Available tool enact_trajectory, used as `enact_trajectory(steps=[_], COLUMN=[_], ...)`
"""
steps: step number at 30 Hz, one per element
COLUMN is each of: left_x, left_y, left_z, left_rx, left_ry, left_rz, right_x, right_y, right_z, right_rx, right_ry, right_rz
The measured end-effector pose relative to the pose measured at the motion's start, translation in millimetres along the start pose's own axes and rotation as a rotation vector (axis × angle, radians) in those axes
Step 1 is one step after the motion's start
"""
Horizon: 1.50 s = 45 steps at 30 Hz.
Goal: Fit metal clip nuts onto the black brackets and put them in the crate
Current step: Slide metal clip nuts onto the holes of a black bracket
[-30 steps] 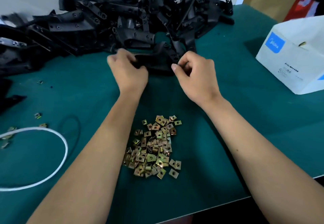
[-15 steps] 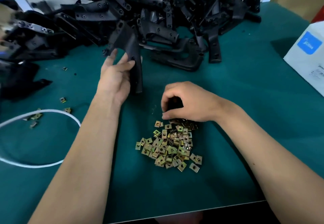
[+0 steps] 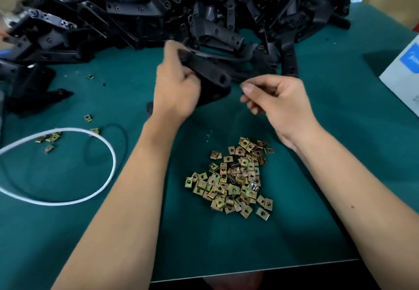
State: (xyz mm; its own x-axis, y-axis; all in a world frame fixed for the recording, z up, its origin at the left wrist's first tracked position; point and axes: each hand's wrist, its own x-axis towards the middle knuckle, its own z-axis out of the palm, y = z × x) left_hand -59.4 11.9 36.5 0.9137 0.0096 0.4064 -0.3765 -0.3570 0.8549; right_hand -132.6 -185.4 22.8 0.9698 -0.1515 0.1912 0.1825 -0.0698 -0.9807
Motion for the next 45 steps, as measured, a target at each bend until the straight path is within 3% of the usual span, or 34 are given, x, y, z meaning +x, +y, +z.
enact_trajectory(steps=[2,7,21,35,40,45], left_x=[-7,-17,-17,-21,-21,-19], left_y=[-2,-5,-10,-2,-3,-4], left_z=[4,22,33,51,55,55], left_rx=[0.225,0.339,0.545,0.833,0.866,0.88], left_ry=[-0.086,-0.239,-0.194,-0.126,-0.071,-0.014], left_rz=[0.114,0.181,0.197,0.042,-0.031,-0.044], right_x=[1,-1,0,-3,-3,-5], right_y=[0,2,8,6,4,7], right_z=[-2,0,-1,2,1,7], right_rx=[0.073,0.01,0.067,-0.111,-0.092,-0.232], right_ry=[0.005,0.015,0.037,0.09,0.096,0.117], right_rz=[0.049,0.058,0.054,0.006,0.043,0.037])
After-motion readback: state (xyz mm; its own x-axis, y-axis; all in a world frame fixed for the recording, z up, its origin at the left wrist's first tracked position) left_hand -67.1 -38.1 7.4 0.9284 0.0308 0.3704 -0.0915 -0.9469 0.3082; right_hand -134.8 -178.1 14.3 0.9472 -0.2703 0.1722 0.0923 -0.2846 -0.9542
